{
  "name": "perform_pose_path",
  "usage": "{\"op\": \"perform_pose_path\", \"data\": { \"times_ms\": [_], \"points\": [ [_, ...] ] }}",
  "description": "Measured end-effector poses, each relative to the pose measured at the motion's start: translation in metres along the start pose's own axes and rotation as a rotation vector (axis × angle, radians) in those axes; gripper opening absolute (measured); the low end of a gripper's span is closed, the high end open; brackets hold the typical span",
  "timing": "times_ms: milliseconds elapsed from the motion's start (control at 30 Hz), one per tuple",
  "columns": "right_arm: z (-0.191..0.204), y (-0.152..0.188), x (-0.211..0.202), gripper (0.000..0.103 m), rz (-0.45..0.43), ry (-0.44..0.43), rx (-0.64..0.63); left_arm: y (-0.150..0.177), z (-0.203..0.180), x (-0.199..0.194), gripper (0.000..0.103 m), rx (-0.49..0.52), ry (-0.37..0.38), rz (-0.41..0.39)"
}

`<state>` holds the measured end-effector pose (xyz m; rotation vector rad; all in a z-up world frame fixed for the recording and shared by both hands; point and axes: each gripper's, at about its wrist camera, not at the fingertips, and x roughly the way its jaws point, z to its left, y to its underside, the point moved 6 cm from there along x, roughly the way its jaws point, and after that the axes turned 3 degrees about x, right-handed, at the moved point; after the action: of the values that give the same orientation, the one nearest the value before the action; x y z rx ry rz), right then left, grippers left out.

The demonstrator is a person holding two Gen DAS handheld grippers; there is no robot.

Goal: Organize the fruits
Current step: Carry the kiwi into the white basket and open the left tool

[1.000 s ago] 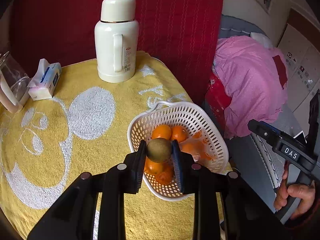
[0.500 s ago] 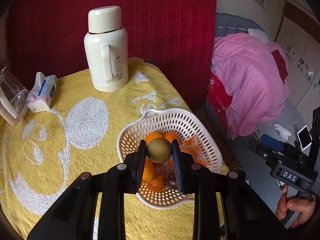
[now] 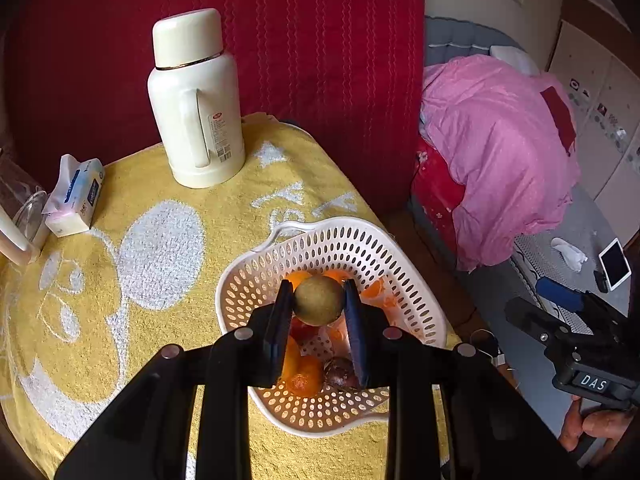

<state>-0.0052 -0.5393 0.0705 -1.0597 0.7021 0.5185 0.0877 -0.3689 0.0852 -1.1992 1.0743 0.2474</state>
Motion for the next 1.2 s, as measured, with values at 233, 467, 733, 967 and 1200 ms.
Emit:
{"op": "perform_pose_path", "data": {
  "times_ms": [233, 467, 733, 967, 1200],
  "points": [
    [-0.006, 0.004, 0.004, 0.088, 0.02, 0.004, 0.008, 0.001, 0.001, 0.022, 0.026, 0.002, 0.003, 0.03],
    [-0.007, 0.006, 0.009, 0.088, 0.031, 0.014, 0.002, 0.008, 0.013, 0.047, 0.026, -0.068, 0.071, 0.085],
    [-0.012, 0.007, 0.016, 0.088, 0.046, 0.018, 0.022, 0.015, 0.012, 0.066, 0.026, -0.086, 0.102, 0.132],
    [-0.017, 0.005, 0.019, 0.088, 0.048, 0.025, 0.033, 0.021, 0.009, 0.075, 0.026, -0.086, 0.117, 0.156],
    [-0.017, 0.005, 0.021, 0.088, 0.052, 0.025, 0.035, 0.024, 0.012, 0.077, 0.027, -0.101, 0.111, 0.167]
  ]
}}
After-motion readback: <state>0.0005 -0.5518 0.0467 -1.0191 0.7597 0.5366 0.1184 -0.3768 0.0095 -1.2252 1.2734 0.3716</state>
